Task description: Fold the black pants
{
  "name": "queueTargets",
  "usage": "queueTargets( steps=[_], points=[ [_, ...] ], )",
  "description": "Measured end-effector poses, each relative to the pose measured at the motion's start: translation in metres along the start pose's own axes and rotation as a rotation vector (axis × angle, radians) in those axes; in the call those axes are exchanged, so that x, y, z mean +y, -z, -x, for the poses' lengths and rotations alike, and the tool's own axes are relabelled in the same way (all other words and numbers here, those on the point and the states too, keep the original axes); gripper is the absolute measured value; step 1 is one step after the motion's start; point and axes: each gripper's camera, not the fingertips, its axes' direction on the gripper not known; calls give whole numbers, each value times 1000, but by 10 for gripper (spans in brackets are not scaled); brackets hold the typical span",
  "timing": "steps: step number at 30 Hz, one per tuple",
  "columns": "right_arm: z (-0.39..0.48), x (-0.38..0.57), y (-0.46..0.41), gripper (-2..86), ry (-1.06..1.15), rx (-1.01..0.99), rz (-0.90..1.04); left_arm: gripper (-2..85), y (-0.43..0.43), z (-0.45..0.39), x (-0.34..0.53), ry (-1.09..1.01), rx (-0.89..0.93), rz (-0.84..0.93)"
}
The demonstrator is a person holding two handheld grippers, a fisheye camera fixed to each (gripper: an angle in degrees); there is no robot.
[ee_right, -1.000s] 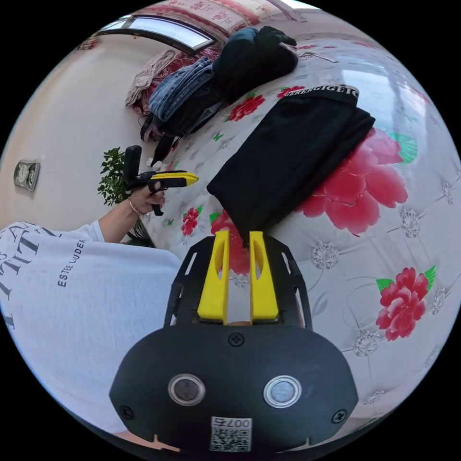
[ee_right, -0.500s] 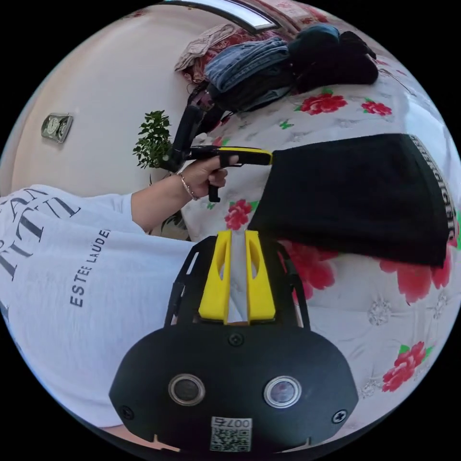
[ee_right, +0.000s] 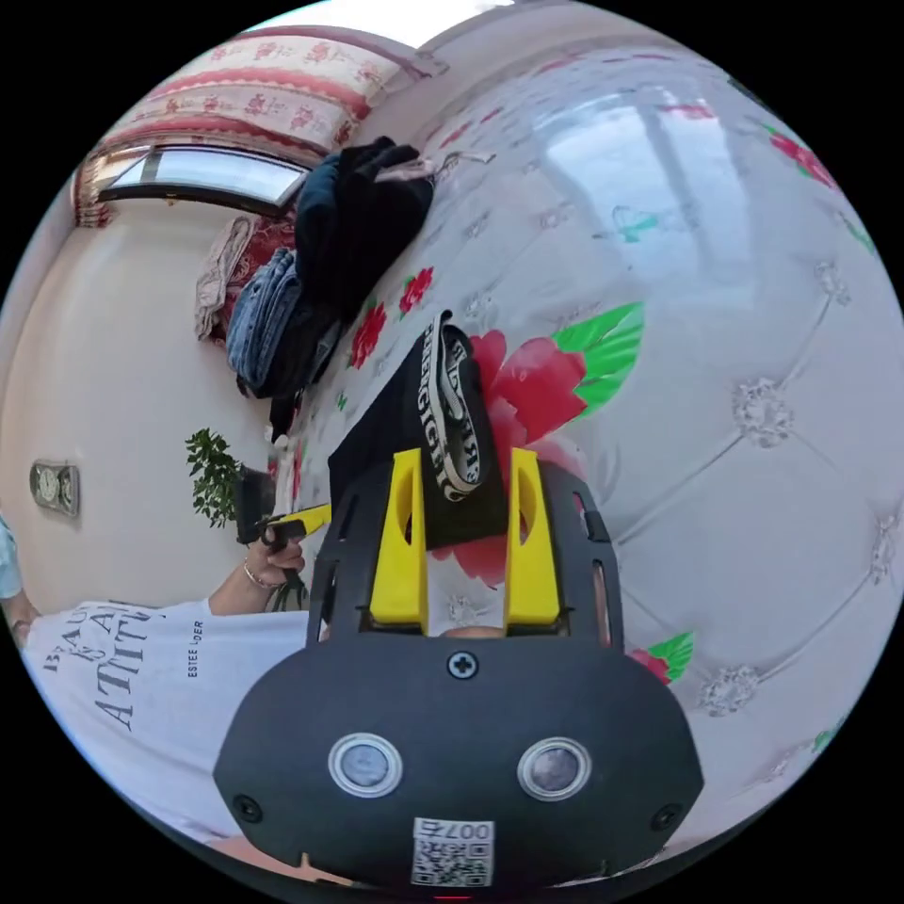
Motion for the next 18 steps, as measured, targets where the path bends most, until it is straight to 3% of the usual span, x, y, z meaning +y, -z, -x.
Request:
queueTargets(
  steps=[4,10,15,18],
  points=[
    [15,-21,5,76,-12,-113,29,49,12,-11,-38,-29,-23,23],
    [132,-115,55,60,263,-198,-60,31,148,-65,-164,-198,42,-128],
    [246,-221,94,62,443,-248,-295,38,301,-146,-298,-352,-140,-340],
    [292,-282,89,73,446,-124,-404,62,351,-149,-360,-185,-288,-416]
  ],
)
